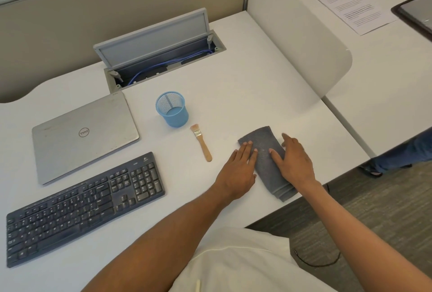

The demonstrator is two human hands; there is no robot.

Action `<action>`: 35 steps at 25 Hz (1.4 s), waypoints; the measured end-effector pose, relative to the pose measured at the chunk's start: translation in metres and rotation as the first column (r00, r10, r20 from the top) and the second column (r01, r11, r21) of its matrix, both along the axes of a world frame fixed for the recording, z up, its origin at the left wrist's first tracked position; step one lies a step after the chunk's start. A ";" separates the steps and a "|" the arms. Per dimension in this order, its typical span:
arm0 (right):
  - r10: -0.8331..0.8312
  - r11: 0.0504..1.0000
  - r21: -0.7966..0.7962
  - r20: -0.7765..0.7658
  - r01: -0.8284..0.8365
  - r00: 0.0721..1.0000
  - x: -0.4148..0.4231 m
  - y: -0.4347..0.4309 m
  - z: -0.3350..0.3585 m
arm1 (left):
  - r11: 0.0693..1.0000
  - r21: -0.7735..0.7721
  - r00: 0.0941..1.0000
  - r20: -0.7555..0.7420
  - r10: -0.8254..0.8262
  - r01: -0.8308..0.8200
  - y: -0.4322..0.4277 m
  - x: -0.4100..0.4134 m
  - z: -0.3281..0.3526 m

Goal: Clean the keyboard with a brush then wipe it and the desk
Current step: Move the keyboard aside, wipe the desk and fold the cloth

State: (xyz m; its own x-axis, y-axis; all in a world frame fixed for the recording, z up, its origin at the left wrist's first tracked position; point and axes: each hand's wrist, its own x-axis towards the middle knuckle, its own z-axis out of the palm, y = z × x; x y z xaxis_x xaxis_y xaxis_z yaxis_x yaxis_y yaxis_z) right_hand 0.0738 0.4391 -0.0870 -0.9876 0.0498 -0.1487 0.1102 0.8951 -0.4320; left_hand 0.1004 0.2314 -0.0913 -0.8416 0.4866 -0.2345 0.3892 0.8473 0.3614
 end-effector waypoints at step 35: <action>0.168 0.986 0.034 -0.144 -0.164 0.975 0.011 -0.036 0.024 | 0.327 0.395 0.507 0.559 0.656 -0.859 -0.013 -0.019 0.043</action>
